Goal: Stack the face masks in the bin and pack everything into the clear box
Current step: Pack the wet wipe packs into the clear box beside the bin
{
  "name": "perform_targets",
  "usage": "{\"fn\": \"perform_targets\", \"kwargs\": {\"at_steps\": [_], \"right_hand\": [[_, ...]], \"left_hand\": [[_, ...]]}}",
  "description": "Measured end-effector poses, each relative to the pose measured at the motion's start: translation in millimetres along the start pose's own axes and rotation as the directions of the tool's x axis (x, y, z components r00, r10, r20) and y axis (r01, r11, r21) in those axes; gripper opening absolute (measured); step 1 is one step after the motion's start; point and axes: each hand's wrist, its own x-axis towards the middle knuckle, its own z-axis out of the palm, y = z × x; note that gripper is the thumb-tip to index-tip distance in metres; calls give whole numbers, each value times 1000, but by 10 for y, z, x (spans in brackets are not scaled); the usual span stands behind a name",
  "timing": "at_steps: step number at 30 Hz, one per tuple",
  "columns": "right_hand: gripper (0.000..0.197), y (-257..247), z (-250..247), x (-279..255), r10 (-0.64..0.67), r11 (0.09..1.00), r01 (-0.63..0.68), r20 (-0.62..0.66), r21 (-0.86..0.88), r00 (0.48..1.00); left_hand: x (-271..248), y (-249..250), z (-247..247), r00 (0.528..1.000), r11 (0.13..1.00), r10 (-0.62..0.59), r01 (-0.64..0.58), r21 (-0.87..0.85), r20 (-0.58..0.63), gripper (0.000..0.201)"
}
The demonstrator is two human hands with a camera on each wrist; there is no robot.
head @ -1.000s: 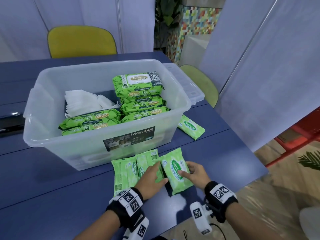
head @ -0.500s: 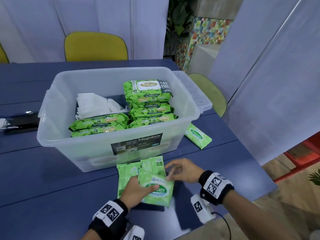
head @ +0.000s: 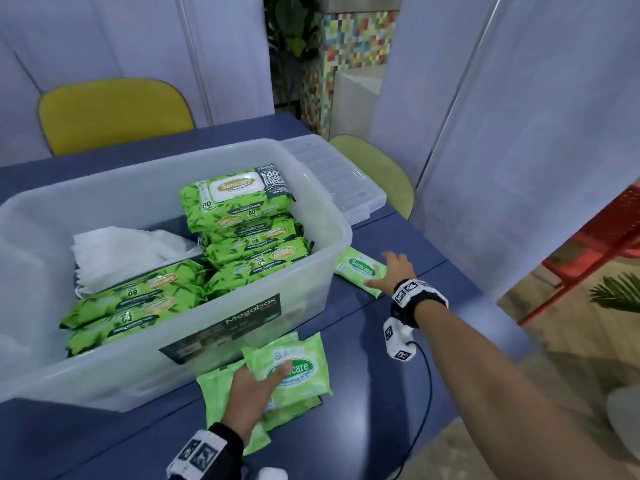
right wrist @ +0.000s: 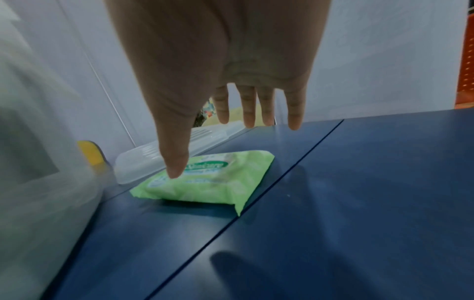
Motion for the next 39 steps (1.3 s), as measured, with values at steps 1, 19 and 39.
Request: {"fn": "perform_targets", "kwargs": {"at_steps": [1, 19, 39], "right_hand": [[93, 0, 33, 48, -2, 1000, 2, 15, -9, 1000], [79, 259, 194, 134, -44, 998, 47, 67, -49, 997], [92, -49, -85, -1492, -696, 711, 702, 182, 37, 694]], "left_hand": [[60, -20, 22, 1000, 1000, -7, 7, 0, 9, 39], [694, 202, 798, 970, 964, -243, 243, -108, 11, 65], [61, 672, 634, 883, 902, -171, 319, -291, 437, 62]]}}
